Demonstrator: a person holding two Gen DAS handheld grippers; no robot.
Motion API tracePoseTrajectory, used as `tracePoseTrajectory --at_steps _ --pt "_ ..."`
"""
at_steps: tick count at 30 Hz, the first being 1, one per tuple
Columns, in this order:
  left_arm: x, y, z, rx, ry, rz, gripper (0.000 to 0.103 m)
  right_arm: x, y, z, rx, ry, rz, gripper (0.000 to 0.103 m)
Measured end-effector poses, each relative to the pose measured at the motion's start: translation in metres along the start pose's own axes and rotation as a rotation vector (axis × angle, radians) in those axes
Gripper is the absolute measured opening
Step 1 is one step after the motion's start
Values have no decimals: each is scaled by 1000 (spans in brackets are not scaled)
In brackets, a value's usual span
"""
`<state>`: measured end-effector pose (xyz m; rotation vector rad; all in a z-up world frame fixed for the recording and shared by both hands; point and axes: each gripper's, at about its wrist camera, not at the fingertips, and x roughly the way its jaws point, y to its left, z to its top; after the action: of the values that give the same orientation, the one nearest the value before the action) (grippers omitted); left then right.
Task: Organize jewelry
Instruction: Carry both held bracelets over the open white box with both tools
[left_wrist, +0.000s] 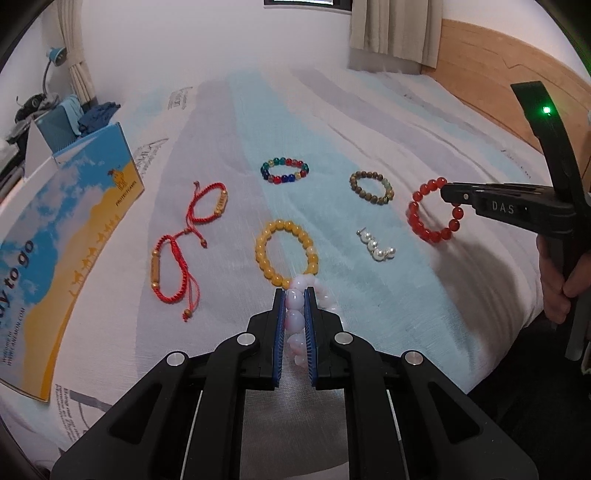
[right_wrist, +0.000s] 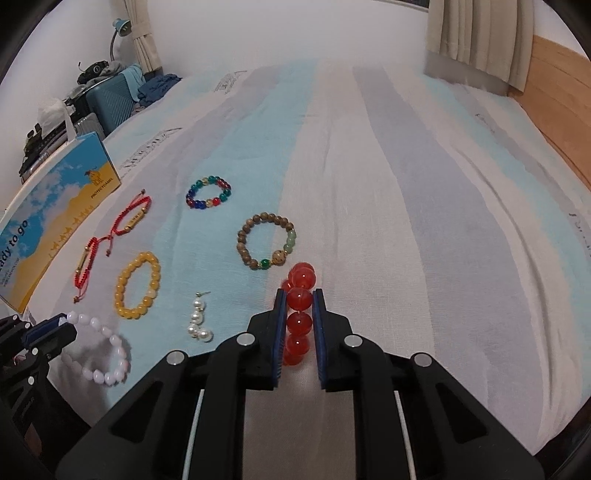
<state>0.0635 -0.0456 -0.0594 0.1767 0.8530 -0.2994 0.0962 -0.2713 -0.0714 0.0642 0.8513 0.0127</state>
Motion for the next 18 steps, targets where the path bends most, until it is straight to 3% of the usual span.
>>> tracePoseTrajectory --at_steps 18 --pt "-25 12 19 -17 -14 56 9 -35 15 11 -9 -38 -24 13"
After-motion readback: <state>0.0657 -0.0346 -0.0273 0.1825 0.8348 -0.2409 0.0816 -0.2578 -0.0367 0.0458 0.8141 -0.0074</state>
